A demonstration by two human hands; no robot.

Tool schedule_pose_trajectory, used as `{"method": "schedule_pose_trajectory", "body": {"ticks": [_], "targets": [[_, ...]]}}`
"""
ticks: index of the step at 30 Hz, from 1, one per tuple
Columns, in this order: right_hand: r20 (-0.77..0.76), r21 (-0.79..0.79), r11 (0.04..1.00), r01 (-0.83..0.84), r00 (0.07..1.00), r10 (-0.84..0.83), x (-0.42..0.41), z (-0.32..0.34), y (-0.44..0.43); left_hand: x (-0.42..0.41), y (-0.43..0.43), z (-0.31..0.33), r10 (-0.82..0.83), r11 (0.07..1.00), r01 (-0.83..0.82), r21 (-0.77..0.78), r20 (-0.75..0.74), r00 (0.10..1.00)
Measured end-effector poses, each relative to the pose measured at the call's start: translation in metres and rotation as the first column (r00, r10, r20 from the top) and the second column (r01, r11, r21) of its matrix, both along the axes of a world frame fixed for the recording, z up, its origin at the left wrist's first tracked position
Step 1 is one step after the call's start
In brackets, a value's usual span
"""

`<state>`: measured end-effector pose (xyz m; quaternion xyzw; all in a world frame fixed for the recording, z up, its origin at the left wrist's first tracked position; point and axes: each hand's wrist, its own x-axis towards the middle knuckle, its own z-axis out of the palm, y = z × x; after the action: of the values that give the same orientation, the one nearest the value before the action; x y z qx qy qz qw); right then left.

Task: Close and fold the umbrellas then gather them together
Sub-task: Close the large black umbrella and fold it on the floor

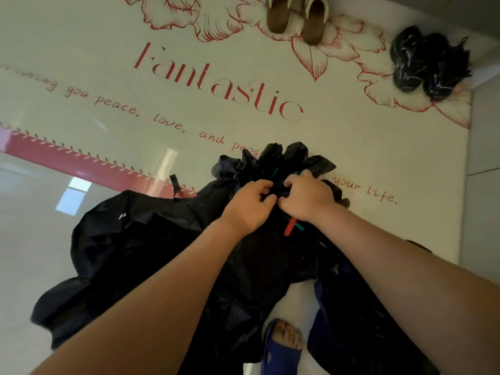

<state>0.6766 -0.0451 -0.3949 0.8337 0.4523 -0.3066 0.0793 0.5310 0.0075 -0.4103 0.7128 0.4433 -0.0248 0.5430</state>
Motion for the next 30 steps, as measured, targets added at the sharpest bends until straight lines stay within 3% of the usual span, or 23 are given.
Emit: {"method": "schedule_pose_trajectory", "body": {"ticks": [3, 10, 14, 17, 21, 24, 27, 30], "targets": [[0.099, 0.095, 0.993, -0.076, 0.993, 0.066, -0.012, 0.020, -0.001, -0.030, 0.005, 0.012, 0.025, 0.998, -0.021, 0.057, -0.065, 0.998], [0.086, 0.254, 0.927, -0.274, 0.961, 0.261, -0.090, 0.069, -0.016, -0.103, 0.002, 0.049, 0.058, 0.993, -0.044, 0.109, -0.137, 0.989], [-0.153, 0.192, 0.973, -0.131, 0.975, 0.161, -0.135, 0.073, -0.036, -0.160, -0.006, 0.047, 0.036, 0.991, -0.011, 0.130, -0.195, 0.980], [-0.246, 0.145, 0.987, -0.075, 0.963, 0.109, -0.171, 0.059, -0.059, -0.207, -0.016, 0.039, -0.032, 0.989, 0.069, 0.129, -0.272, 0.962], [-0.344, 0.100, 0.988, -0.122, 0.927, 0.149, -0.218, 0.021, -0.075, -0.259, -0.029, 0.020, -0.073, 0.970, 0.149, 0.194, -0.351, 0.934], [-0.447, 0.079, 0.986, -0.148, 0.879, 0.167, -0.252, -0.013, -0.075, -0.289, -0.039, -0.003, 0.029, 0.945, 0.094, 0.313, -0.367, 0.930], [-0.577, 0.044, 0.981, -0.188, 0.797, 0.179, -0.280, -0.045, -0.083, -0.310, -0.058, -0.034, 0.085, 0.975, 0.006, 0.221, -0.397, 0.914], [-0.581, 0.071, 0.926, -0.370, 0.740, 0.340, -0.298, -0.072, -0.086, -0.319, -0.071, -0.068, 0.026, 0.974, 0.077, 0.215, -0.440, 0.898]]}}
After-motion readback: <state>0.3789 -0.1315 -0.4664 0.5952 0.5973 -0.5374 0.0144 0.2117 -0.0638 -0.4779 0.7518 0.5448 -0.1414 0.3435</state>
